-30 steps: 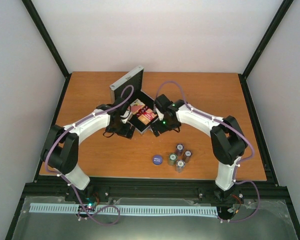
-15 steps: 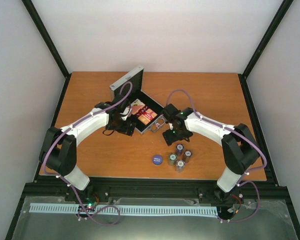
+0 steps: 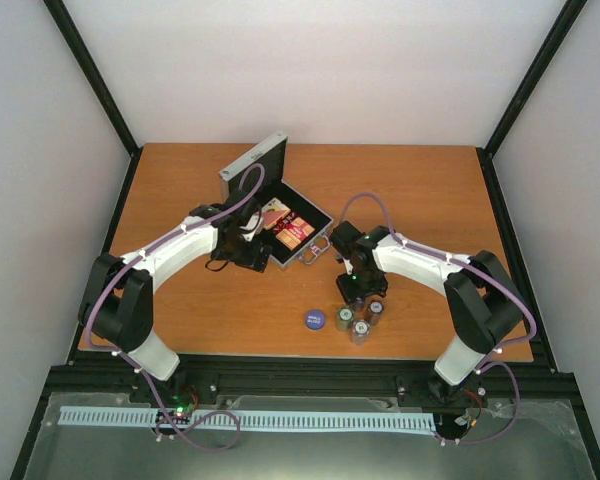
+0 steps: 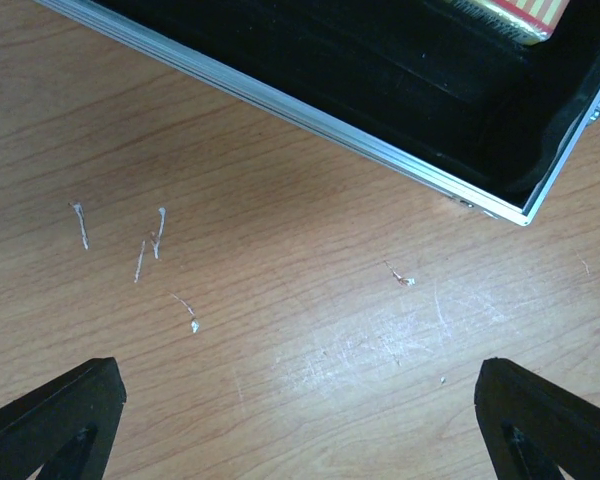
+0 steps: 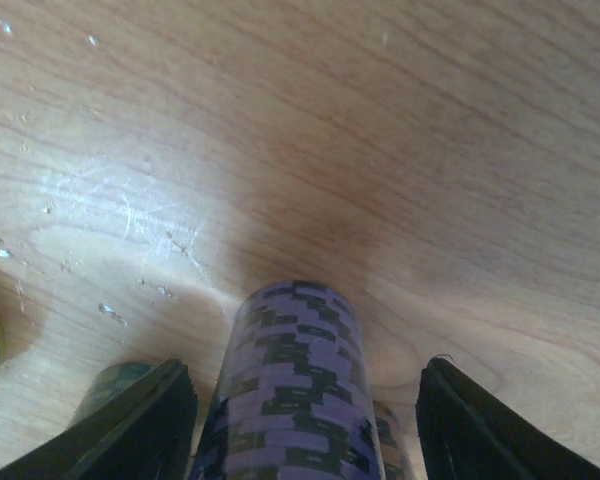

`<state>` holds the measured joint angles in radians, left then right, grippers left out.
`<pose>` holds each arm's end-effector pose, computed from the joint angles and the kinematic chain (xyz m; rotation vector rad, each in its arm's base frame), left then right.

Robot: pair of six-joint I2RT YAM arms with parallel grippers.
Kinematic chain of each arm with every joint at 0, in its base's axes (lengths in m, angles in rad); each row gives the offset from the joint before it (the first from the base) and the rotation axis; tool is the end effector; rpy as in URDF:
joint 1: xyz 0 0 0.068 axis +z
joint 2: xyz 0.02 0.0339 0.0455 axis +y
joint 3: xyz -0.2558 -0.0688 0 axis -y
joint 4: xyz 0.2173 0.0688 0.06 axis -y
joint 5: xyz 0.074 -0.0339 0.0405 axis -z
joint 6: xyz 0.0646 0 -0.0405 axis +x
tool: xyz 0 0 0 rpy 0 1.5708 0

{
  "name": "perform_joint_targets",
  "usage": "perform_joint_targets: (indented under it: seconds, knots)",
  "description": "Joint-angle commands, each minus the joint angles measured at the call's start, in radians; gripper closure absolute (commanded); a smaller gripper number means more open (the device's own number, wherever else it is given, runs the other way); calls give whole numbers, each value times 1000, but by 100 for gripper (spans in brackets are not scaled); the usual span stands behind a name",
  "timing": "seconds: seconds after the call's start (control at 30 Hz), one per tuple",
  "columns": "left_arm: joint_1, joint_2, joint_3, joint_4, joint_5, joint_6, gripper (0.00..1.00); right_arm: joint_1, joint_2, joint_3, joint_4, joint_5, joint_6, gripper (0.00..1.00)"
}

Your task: Pack up texas hold em set

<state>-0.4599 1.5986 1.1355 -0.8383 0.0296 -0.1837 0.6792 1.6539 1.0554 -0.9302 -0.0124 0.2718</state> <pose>0.2547 -0.1283 0.1922 0.4037 2.8625 -0.1645 0.2021 0.1642 0.1571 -0.6294 3.0451 0.0471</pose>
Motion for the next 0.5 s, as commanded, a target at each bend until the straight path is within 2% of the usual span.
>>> perform_joint_targets:
  seconds: [0.0, 0.27, 0.33, 0.47]
  knots:
    - [10, -25, -3, -6, -11, -13, 1, -2, -16, -15, -7, -24, 10, 42]
    - [11, -24, -9, -2, -14, -9, 1, -3, 0, 14, -29, 5, 10, 74]
    - [11, -25, -12, 1, -13, -12, 1, -4, -1, 38, -44, 28, 5, 78]
    - [11, -28, -22, 5, -6, -16, 1, -38, -8, 155, -60, 63, -14, 81]
